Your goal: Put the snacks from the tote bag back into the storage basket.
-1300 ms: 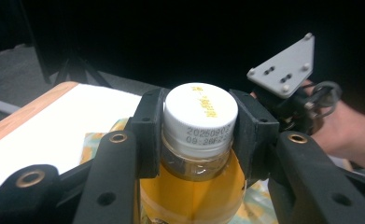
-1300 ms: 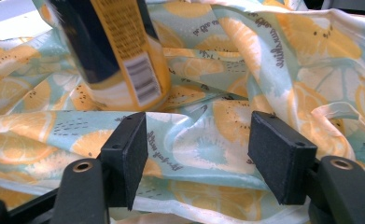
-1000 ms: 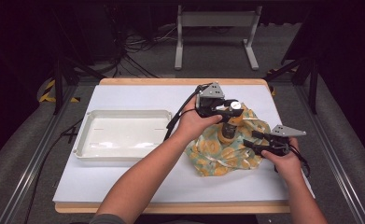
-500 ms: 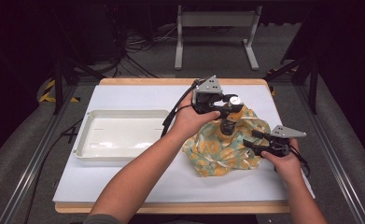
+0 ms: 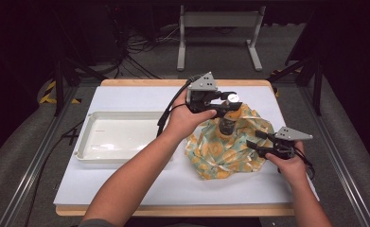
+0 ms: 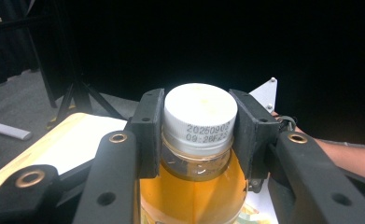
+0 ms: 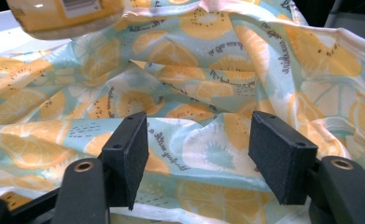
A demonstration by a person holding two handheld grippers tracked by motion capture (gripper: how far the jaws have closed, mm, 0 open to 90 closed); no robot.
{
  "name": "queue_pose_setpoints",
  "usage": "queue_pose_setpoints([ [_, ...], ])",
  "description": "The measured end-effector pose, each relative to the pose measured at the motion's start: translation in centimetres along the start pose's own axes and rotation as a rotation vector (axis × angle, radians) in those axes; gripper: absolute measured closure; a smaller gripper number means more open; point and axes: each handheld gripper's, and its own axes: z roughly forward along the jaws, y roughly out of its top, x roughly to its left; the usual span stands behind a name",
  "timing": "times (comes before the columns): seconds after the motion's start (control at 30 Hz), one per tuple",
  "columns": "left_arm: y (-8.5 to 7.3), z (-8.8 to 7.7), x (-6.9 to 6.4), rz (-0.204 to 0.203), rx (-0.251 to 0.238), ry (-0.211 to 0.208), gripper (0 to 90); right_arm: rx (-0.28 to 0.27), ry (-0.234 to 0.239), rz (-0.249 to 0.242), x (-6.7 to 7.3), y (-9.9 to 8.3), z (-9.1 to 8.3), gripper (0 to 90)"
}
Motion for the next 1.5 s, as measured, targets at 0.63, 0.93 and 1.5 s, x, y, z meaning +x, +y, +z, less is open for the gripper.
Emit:
queue_pose_setpoints([
  [0.63, 0.1, -6.1, -1.2, 0.016, 0.071, 0.045, 58.3, 0.004, -0.003, -0.034, 0.4, 0.0, -0.3, 37.8],
  [0.93, -1.0, -9.1, -0.6, -0.002, 0.079, 0.094, 58.3, 0.002, 0.002, -0.031, 0.5, 0.0, -0.3, 37.6],
  [1.5, -2.3, -13.3, 0.2, -0.014, 0.07, 0.125, 58.3, 0.012, 0.009, -0.026, 0.4, 0.0, -0.3, 36.8],
])
